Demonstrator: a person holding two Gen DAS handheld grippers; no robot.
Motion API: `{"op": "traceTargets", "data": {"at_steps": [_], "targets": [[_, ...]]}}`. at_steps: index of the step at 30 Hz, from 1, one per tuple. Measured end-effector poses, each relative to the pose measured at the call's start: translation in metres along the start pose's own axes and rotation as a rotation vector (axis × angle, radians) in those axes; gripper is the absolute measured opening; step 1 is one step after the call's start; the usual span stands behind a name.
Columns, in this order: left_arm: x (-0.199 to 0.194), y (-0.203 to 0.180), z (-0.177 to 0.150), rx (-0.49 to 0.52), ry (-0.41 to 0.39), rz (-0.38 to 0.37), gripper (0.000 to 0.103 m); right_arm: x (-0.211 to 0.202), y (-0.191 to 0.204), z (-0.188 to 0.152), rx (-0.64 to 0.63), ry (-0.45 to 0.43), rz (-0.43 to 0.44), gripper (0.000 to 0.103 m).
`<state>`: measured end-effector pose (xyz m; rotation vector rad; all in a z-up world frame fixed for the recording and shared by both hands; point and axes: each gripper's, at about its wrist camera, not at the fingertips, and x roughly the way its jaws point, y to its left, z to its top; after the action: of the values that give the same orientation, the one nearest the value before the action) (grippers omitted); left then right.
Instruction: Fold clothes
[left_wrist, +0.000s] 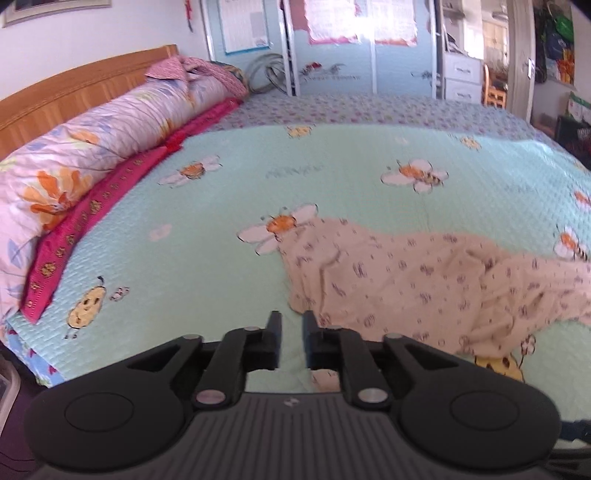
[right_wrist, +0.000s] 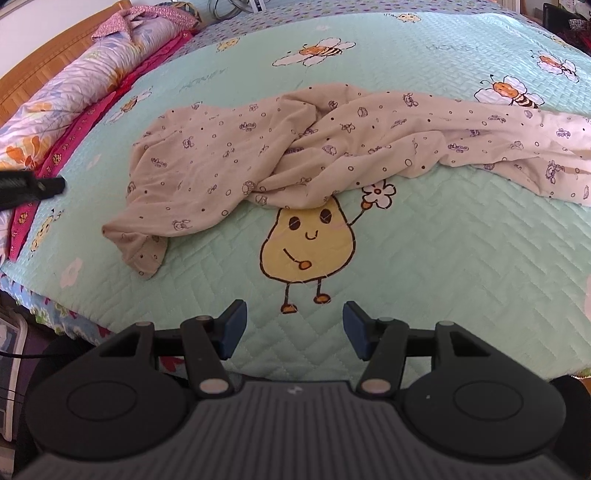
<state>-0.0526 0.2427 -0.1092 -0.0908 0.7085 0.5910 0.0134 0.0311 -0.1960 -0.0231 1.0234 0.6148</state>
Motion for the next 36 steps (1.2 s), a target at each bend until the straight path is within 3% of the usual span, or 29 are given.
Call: {"op": "traceTargets", "data": {"at_steps": [5,7,12,21,36], "targets": [[-0.013,0.009,0.008,-0.036,-0.01,-0.004,0.027,-0.001,0.002,0.0,-0.006,0.0,-0.004,0.06],[-0.021,0.008,0.012,-0.039,-0.024,0.001,0.038,-0.001,0.003,-0.001,-0.008,0.002,-0.004,0.06],[-0.037,0.005,0.022,-0.043,-0.053,0.002,0.054,-0.003,0.006,-0.001,-0.013,0.004,-0.002,0.06],[-0.067,-0.004,0.036,-0.063,-0.082,-0.038,0.067,-0.015,0.005,-0.002,-0.006,-0.025,0.004,0.06],[-0.109,-0.025,0.055,-0.037,-0.154,-0.078,0.072,-0.041,0.003,-0.002,0.011,-0.088,0.007,0.06]]}}
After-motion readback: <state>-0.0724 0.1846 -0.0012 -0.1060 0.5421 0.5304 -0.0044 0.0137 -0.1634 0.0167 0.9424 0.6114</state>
